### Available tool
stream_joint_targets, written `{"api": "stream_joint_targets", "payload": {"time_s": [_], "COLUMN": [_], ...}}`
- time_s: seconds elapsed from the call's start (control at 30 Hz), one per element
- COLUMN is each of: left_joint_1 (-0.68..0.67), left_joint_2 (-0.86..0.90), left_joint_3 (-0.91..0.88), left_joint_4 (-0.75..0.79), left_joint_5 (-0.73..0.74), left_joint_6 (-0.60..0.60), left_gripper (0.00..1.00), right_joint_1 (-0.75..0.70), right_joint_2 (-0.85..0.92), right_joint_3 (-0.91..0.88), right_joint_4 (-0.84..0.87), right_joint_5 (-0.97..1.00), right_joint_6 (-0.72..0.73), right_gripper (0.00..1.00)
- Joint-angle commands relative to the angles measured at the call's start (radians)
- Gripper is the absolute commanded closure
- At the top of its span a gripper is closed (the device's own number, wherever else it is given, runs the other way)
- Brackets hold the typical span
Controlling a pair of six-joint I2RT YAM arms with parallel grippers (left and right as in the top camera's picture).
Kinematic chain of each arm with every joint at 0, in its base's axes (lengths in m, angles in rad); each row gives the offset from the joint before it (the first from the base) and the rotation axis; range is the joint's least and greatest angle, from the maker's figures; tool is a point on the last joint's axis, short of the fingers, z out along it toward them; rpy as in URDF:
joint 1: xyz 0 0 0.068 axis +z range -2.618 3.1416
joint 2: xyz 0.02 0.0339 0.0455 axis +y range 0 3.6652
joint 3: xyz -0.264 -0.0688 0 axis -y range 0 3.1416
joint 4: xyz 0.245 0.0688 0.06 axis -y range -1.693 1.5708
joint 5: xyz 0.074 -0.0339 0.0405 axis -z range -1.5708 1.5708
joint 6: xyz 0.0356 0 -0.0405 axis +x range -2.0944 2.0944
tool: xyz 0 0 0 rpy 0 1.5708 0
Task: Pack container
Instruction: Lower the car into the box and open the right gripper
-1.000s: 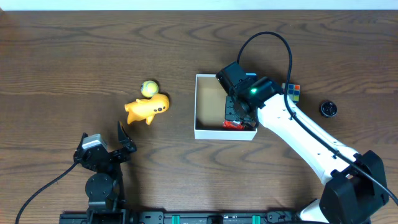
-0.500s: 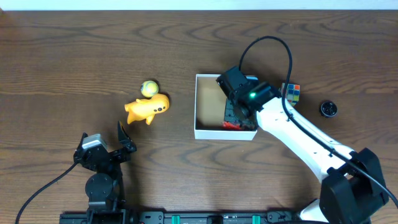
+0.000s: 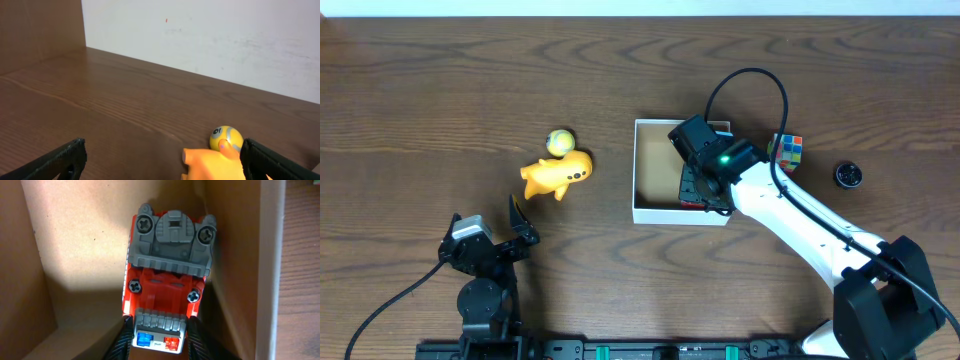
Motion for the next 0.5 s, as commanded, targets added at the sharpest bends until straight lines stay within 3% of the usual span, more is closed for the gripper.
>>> {"api": "stream_joint_targets", "payload": {"time_s": [0.0, 0.47], "left_joint_1": [-0.002, -0.002], "left_joint_2": [-0.006, -0.006], "left_joint_3": [-0.03, -0.03], "left_joint_4": [-0.016, -0.016], "left_joint_5": [-0.001, -0.001], "left_joint_6": [0.01, 0.01], "left_gripper": [0.02, 0.02], "right_joint_1": [0.017, 0.016], "right_joint_2": [-0.001, -0.001], "right_joint_3": [-0.011, -0.011], "right_joint_4": [-0.006, -0.054], "right_joint_5": [0.011, 0.075], "right_joint_6": [0.005, -0.077], "right_gripper": [0.63, 0.65]}}
